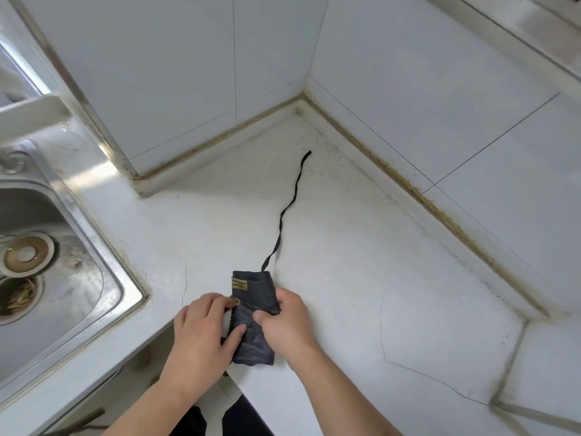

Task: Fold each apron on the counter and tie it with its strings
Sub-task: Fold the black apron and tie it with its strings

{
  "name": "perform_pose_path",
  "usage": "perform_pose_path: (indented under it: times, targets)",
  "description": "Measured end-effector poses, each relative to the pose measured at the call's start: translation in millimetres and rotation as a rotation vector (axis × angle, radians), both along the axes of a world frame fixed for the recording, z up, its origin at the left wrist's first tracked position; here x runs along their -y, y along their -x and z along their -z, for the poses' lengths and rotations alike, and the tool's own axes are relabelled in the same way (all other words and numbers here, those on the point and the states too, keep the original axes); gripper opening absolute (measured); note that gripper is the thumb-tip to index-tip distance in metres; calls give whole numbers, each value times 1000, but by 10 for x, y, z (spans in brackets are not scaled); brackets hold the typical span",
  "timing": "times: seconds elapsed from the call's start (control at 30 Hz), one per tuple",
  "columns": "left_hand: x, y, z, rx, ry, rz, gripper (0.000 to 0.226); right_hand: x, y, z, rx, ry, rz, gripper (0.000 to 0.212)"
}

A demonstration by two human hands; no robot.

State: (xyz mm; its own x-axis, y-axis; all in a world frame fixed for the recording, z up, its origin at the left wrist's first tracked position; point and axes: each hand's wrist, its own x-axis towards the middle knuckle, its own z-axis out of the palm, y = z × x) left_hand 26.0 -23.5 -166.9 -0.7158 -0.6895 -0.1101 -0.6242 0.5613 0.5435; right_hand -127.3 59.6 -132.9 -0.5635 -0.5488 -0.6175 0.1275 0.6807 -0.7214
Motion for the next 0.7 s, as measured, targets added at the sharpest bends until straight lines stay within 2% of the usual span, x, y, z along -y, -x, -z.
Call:
perform_pose_path:
  times: [0.07, 0.1, 0.17, 0.23, 0.3, 0.33, 0.5, 0.7]
  targets:
    - [-12, 78, -201, -17, -115, -100, 28, -21, 22, -102, 0, 47, 15, 31]
    - [-8, 122, -321, -41, -246, -185, 30, -27, 27, -175, 0, 73, 14, 32]
    - [28, 211, -574, -55, -558, -387, 43, -43, 38, -320, 32, 129, 11, 34]
    - [104, 252, -769, -107, -961, -525, 49, -67, 54, -512, 92, 201, 17, 36]
    - [161, 242, -965, -217, -1387, -486, 40, -91, 71, -689, 142, 287, 13, 37]
    - [171, 221, -1074, -256, -1480, -418, 36, -100, 78, -780, 173, 329, 8, 37]
    - [228, 116, -1268, -359, -1496, -250, 33, -138, 112, -1108, 285, 397, -68, 38]
    - [258, 108, -1590, -431, -1195, -256, 19, -152, 26, -1433, 266, 322, -65, 22]
